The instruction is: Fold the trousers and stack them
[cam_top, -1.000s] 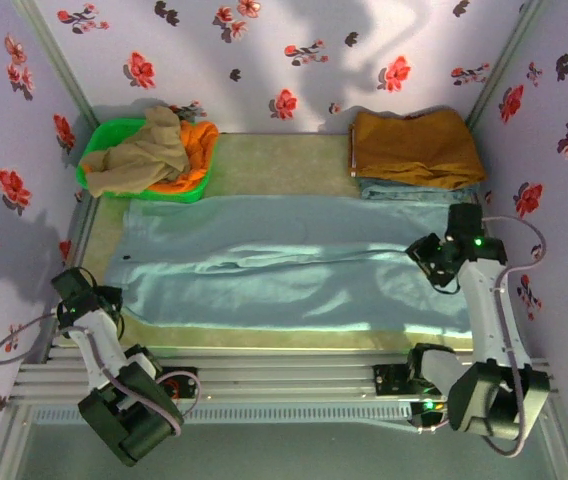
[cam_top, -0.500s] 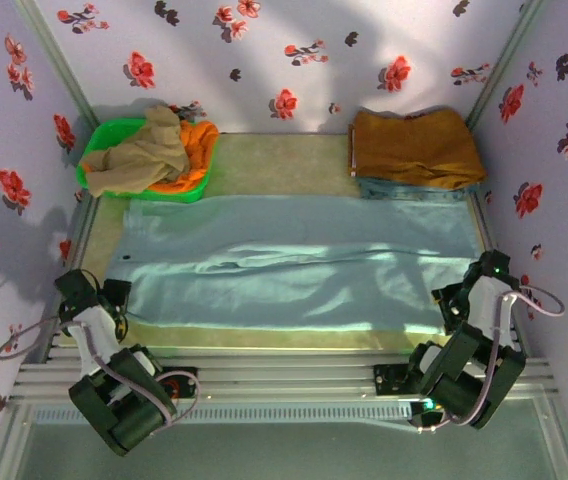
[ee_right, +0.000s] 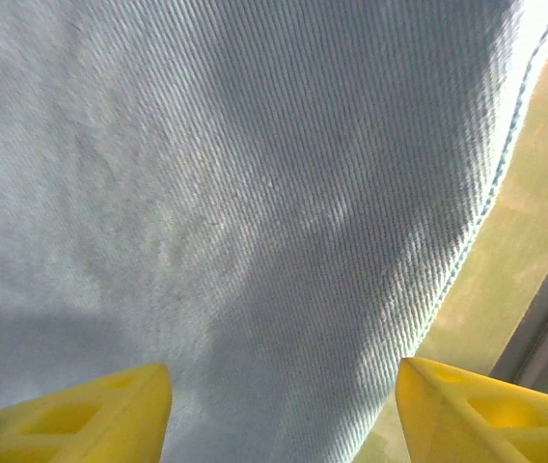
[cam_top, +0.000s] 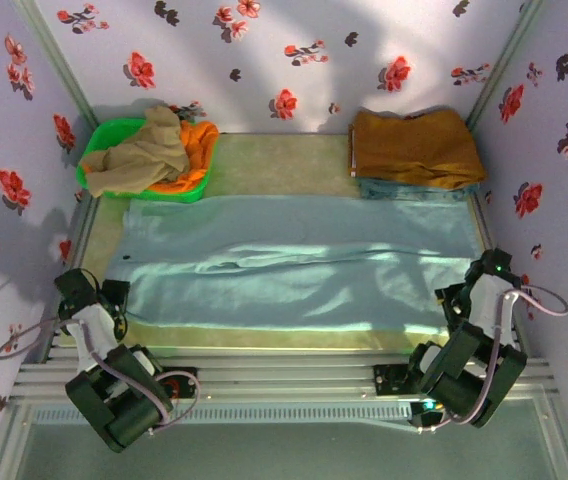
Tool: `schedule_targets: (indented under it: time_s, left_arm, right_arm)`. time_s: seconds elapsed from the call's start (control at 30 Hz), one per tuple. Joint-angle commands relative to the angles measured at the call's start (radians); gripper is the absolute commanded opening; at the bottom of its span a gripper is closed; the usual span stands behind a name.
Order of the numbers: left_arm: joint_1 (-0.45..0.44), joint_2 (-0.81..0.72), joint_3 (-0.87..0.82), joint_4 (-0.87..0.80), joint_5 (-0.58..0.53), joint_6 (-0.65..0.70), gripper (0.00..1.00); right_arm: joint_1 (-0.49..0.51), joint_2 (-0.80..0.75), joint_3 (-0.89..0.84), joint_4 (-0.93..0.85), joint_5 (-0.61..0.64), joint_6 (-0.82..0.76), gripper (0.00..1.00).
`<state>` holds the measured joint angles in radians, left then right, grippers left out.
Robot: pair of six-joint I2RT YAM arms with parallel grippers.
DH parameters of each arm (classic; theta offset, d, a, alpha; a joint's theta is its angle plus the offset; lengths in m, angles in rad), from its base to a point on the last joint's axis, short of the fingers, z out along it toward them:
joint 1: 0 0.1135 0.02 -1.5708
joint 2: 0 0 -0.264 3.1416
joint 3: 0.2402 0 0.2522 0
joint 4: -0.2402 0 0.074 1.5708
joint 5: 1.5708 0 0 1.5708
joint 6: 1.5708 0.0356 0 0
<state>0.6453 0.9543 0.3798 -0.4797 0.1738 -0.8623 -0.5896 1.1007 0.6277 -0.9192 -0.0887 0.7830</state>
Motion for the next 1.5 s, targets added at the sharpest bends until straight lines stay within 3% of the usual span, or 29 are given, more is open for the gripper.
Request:
schedule_targets:
  time_s: [0.0,0.37,0.57,0.73,0.87,0.9,0.97,1.07,1.27,1.47]
  left_arm:
    - [-0.010,0.052,-0.053,-0.025,0.023,-0.049,0.88]
    - [-0.011,0.216,-0.036,0.042,0.086,-0.041,0.83]
    - [-0.012,0.224,-0.030,0.055,0.096,-0.047,0.69]
    - [-0.012,0.194,-0.034,0.061,0.100,-0.035,0.48]
    - [-0.011,0.146,-0.041,0.073,0.129,-0.007,0.03]
    - [-0.012,0.130,-0.044,0.078,0.149,-0.004,0.00]
    - [-0.009,0.092,-0.042,0.079,0.196,-0.007,0.00]
    - [-0.010,-0.003,-0.028,0.046,0.234,-0.028,0.00]
    - [-0.009,-0.205,0.113,-0.174,0.235,-0.014,0.00]
    - [-0.010,-0.228,0.278,-0.264,0.235,-0.018,0.00]
  right_arm:
    - [-0.009,-0.037,0.038,-0.080,0.050,0.032,0.64]
    - [-0.007,-0.165,-0.140,-0.059,0.016,0.131,0.62]
    - [0.014,-0.088,-0.188,0.042,-0.012,0.170,0.57]
    - [0.037,0.012,-0.191,0.159,-0.020,0.179,0.39]
    - [0.038,0.059,-0.181,0.183,-0.018,0.136,0.13]
    - [0.039,0.046,-0.177,0.176,-0.015,0.124,0.08]
    - [0.038,-0.003,-0.166,0.156,-0.021,0.101,0.01]
    - [0.038,-0.092,-0.125,0.107,-0.022,0.062,0.00]
    - [0.052,-0.188,-0.028,0.029,-0.071,-0.014,0.00]
    - [0.102,-0.219,0.098,0.020,-0.133,-0.047,0.00]
